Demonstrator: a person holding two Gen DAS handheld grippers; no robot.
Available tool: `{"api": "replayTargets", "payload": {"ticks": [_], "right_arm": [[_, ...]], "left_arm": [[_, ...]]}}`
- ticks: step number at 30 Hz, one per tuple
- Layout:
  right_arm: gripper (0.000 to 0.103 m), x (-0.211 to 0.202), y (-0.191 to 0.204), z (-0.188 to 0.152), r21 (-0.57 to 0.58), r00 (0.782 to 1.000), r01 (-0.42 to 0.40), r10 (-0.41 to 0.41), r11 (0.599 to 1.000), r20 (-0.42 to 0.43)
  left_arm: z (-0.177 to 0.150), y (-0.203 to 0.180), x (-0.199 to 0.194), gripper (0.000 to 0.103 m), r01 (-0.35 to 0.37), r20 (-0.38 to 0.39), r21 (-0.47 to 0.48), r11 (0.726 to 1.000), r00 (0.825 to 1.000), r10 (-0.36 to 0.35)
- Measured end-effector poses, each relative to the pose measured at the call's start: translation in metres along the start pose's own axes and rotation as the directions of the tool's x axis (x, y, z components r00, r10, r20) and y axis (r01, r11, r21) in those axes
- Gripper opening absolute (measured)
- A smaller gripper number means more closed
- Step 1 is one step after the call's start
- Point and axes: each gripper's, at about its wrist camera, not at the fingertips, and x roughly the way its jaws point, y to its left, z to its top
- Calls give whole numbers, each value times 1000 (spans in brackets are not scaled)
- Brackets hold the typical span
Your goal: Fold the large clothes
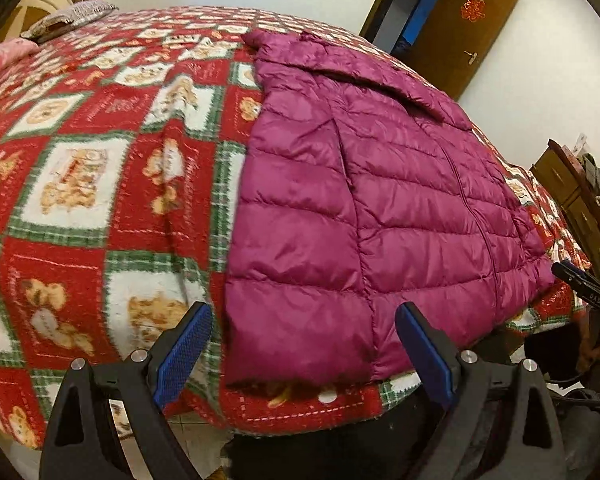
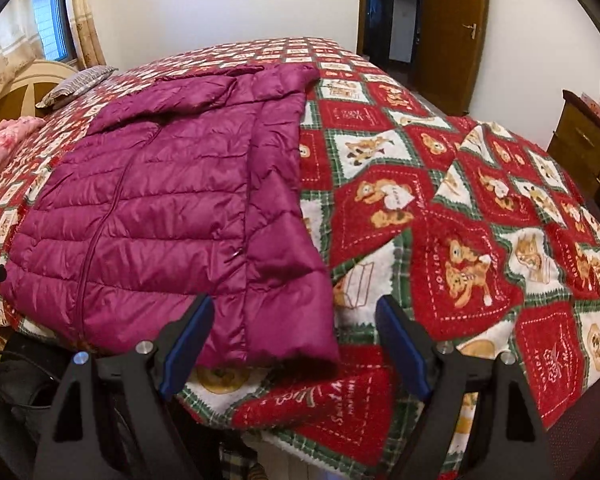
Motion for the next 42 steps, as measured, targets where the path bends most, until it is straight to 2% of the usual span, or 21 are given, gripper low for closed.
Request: {"api": "replayTargets", "payload": {"ticks": [3,9,11,13,17,20,22,25,28,30,31,34,35,36,37,42], "right_arm": [[85,0,1,2,-4,1000,12,-13,1000,-10],[85,-1,-1,1,14,1000,8,-8,1000,-4],[85,0,3,2,-6,1000,2,-2,1000,-13],[83,1,8,2,-24,1000,-17,17,1000,-21],[82,8,18,3,-80,999,17,-21,997,-45],[76,18,25,1,-106,994,-13,2,994,-105],[70,27,27,-3,-122,990,31,-47,992,-131],[69,36,23,-3,-98,987,24,-39,995,-153],[56,39,23,0,-106,989,30,-45,994,-144],[20,39,21,1,-114,989,23,-39,993,-143],[13,39,18,2,-99,989,-3,-12,995,-149],[12,36,13,1,-33,988,-60,54,998,-147],[11,33,12,1,-16,987,-88,85,996,-136],[11,29,11,2,-4,986,-115,114,993,-124],[10,22,10,4,14,982,-161,162,987,-100],[9,2,5,14,52,968,-251,252,967,-20]], "left_arm": [[-4,-1,6,93,52,-20,-21,998,998,-52],[-11,-3,12,92,52,-41,-18,998,998,-53],[-11,-4,12,76,76,-45,-21,997,996,-77],[-11,-5,12,70,69,-49,-10,998,996,-70],[-11,-2,13,70,76,-52,-24,997,996,-77],[-10,0,16,70,75,-61,-42,996,995,-78],[-10,1,18,70,76,-64,-53,996,995,-80],[-11,2,19,70,85,-58,-70,994,994,-89],[-11,2,17,69,88,-54,-61,994,994,-92],[-12,0,16,59,56,-48,-29,998,997,-57],[-12,-1,17,54,41,-49,-18,999,998,-42],[-13,0,15,35,27,-39,-12,1000,999,-27],[-12,2,13,22,39,-35,-15,999,999,-39],[-10,2,8,17,68,-21,-18,998,997,-69],[-8,1,4,14,87,-8,-16,996,996,-87],[2,-11,-15,10,108,66,39,993,992,-111]]}}
